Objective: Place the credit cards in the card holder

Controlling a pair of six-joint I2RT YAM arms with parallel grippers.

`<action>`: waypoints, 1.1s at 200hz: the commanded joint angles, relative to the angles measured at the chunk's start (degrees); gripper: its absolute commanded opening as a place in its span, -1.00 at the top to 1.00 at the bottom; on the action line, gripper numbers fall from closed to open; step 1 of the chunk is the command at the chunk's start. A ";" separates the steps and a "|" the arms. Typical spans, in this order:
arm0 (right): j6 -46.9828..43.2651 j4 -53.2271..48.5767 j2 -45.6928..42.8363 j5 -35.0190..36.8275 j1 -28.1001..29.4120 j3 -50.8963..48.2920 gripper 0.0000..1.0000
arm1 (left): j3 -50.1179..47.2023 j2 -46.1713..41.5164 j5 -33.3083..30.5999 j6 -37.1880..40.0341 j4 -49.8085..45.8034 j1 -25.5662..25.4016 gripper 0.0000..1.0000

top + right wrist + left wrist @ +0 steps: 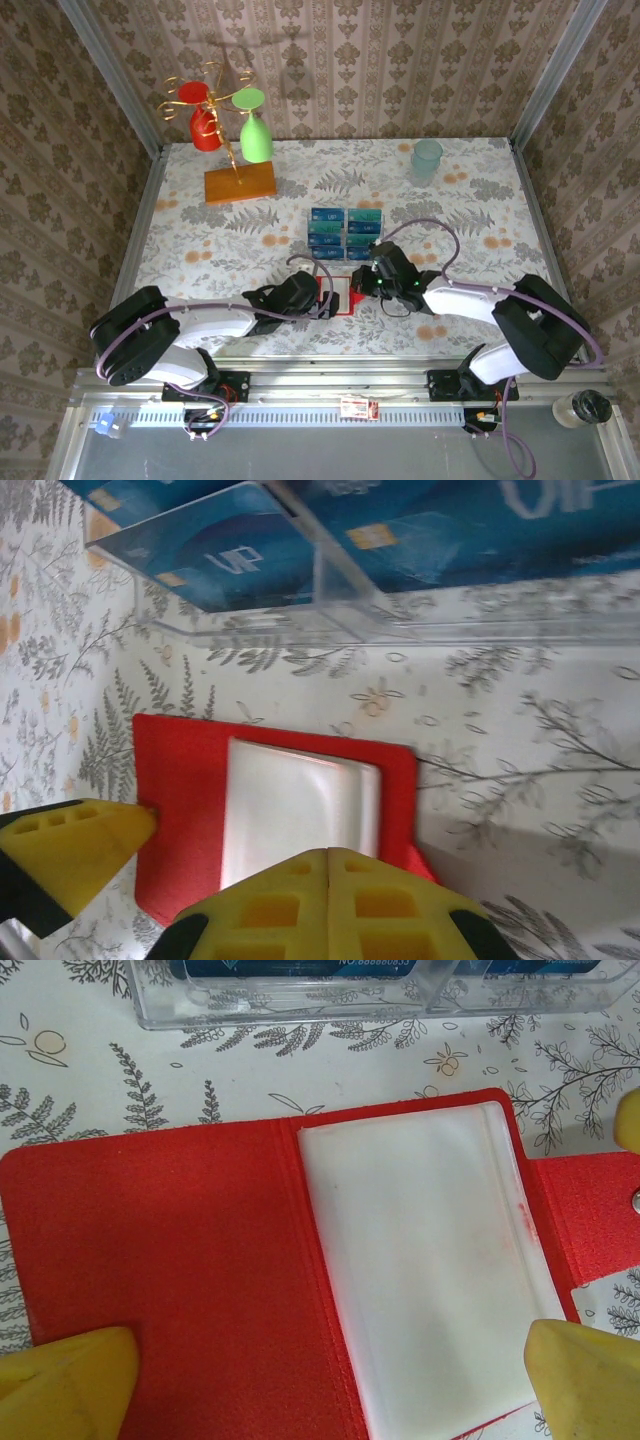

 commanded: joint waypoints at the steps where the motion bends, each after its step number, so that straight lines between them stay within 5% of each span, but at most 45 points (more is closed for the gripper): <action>1: -3.09 -2.93 3.38 -4.11 0.30 2.84 0.98 | -0.73 0.96 -1.58 0.40 -0.68 -0.75 -1.00; 220: -6.20 -6.40 15.43 -8.46 1.27 10.96 1.00 | 3.31 5.29 -5.41 1.64 -7.64 -2.24 -1.00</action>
